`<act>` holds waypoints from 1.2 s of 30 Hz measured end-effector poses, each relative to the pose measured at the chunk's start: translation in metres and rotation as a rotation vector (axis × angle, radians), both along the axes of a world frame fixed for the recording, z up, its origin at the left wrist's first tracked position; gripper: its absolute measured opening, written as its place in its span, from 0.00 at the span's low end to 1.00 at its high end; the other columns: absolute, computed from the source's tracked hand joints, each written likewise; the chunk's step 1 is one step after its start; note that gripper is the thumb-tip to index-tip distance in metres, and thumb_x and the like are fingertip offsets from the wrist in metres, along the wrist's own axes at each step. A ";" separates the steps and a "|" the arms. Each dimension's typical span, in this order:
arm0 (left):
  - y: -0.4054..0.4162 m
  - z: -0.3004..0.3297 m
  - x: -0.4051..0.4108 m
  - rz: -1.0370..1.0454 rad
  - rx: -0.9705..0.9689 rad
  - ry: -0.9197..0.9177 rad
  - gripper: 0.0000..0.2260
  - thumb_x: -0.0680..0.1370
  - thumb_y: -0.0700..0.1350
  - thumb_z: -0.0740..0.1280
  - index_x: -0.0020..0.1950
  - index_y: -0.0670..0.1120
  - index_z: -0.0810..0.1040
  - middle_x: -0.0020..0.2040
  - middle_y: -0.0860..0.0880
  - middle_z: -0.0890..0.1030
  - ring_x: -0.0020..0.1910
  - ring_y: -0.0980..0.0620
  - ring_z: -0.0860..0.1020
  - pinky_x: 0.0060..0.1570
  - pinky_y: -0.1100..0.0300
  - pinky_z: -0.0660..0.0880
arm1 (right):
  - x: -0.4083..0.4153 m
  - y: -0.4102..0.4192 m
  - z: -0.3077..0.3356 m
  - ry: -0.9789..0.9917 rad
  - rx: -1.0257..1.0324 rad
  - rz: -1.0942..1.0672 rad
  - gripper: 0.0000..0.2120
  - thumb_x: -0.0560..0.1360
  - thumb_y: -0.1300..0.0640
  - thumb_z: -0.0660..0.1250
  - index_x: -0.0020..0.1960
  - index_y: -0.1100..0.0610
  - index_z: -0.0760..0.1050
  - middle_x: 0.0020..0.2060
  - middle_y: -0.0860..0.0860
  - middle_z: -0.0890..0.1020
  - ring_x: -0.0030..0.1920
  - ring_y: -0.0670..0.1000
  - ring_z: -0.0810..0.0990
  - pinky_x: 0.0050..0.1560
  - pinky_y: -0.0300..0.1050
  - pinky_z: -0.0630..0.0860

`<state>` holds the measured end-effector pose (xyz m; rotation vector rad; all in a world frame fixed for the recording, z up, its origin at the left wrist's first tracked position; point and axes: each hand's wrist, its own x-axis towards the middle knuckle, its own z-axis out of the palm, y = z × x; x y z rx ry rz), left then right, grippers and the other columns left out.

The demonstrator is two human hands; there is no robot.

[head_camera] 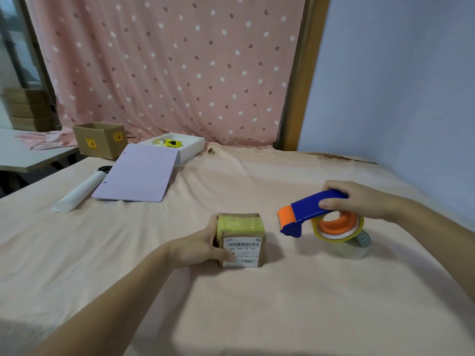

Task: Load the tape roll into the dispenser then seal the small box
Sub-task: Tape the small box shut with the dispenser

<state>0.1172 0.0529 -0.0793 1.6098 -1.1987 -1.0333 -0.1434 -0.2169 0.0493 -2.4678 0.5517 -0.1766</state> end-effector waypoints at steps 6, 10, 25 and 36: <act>0.002 0.007 -0.005 -0.011 0.055 -0.039 0.38 0.77 0.34 0.73 0.79 0.53 0.56 0.71 0.48 0.78 0.69 0.53 0.78 0.70 0.51 0.75 | -0.001 0.002 -0.016 -0.019 -0.004 -0.028 0.21 0.71 0.35 0.71 0.50 0.51 0.78 0.45 0.51 0.85 0.47 0.57 0.84 0.44 0.46 0.79; 0.001 0.029 -0.013 0.123 0.105 -0.351 0.57 0.73 0.45 0.80 0.84 0.49 0.38 0.84 0.53 0.53 0.82 0.53 0.57 0.74 0.63 0.59 | -0.002 0.007 -0.013 -0.022 -0.059 -0.028 0.10 0.76 0.47 0.75 0.47 0.52 0.78 0.44 0.50 0.84 0.44 0.51 0.82 0.40 0.41 0.78; -0.040 0.046 -0.073 0.080 0.112 -1.454 0.37 0.82 0.65 0.58 0.83 0.46 0.54 0.81 0.46 0.64 0.80 0.45 0.61 0.78 0.52 0.58 | -0.005 0.020 -0.014 -0.116 -0.014 -0.110 0.12 0.76 0.45 0.73 0.50 0.53 0.77 0.45 0.52 0.84 0.43 0.50 0.81 0.40 0.44 0.77; -0.047 0.025 -0.083 0.180 -0.057 -1.471 0.39 0.70 0.68 0.65 0.76 0.50 0.65 0.63 0.50 0.75 0.63 0.46 0.73 0.68 0.52 0.67 | -0.016 0.022 -0.022 -0.092 -0.029 -0.098 0.11 0.77 0.45 0.72 0.54 0.50 0.79 0.49 0.49 0.84 0.50 0.51 0.82 0.45 0.45 0.80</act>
